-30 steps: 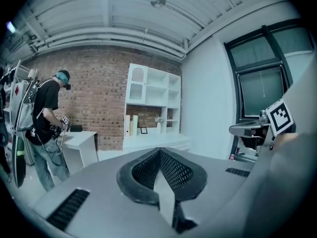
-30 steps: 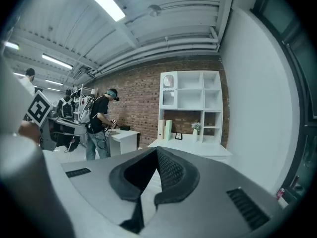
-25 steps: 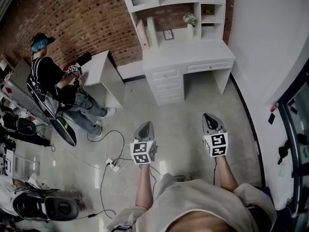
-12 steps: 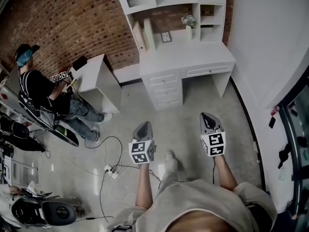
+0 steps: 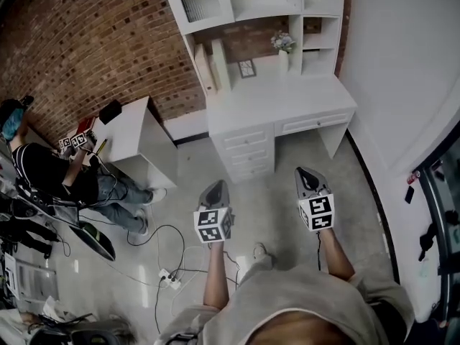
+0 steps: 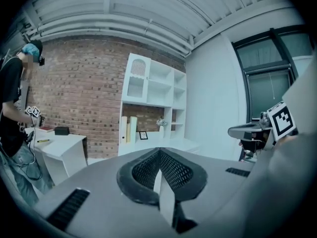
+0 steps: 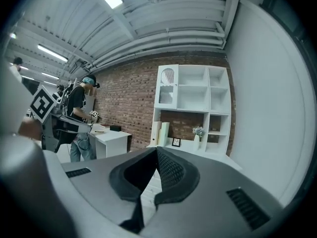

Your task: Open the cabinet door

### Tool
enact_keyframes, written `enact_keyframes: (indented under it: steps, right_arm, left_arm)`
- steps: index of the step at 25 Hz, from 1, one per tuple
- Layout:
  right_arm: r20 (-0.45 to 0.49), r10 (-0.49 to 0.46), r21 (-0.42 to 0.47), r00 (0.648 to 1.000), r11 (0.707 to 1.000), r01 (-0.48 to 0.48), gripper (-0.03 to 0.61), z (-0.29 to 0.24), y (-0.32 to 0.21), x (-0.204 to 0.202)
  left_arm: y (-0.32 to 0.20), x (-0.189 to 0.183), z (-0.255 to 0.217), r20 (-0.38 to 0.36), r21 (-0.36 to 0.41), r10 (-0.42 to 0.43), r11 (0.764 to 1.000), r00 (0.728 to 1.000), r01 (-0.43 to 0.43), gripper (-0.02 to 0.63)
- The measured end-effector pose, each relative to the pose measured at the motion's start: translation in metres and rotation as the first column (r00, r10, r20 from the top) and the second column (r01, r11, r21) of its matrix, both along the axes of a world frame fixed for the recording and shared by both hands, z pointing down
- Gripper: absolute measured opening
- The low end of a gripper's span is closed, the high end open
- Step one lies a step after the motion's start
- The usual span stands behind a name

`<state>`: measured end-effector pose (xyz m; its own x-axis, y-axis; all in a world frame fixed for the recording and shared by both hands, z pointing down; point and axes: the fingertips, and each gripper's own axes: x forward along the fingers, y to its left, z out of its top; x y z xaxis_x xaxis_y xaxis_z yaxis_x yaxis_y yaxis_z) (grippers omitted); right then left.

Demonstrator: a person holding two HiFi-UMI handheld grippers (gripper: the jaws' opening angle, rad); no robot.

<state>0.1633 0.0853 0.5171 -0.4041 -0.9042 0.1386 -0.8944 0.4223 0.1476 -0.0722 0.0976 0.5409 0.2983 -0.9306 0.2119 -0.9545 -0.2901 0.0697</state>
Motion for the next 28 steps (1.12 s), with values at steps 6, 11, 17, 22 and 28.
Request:
enact_keyframes:
  steps: [6,11,17,22,28]
  right_arm:
    - [-0.014,0.003,0.004,1.0,1.0,-0.003,0.014,-0.007,-0.063,-0.029]
    - [-0.012,0.022,0.018,1.0,1.0,-0.021,0.014,-0.01,-0.108,-0.046]
    - [-0.022,0.036,0.012,0.999,0.999,-0.036,0.014,-0.001,-0.148,-0.063]
    - [-0.032,0.042,-0.006,0.999,0.999,-0.042,0.014,0.01,-0.166,-0.07]
    - [-0.035,0.045,-0.026,0.998,0.999,-0.046,0.014,0.02,-0.183,-0.072]
  left_arm:
    - [-0.074,-0.022,-0.007,-0.022,0.01,0.02,1.0,1.0,-0.02,0.026]
    - [-0.125,-0.036,-0.009,-0.027,0.021,0.052,0.998,0.998,-0.052,0.026]
    - [-0.171,-0.048,-0.003,-0.029,0.025,0.081,0.997,0.996,-0.08,0.026]
    - [-0.195,-0.049,0.003,-0.033,0.016,0.1,0.995,0.994,-0.1,0.026]
    - [-0.214,-0.048,0.009,-0.029,0.007,0.111,0.994,0.993,-0.111,0.026]
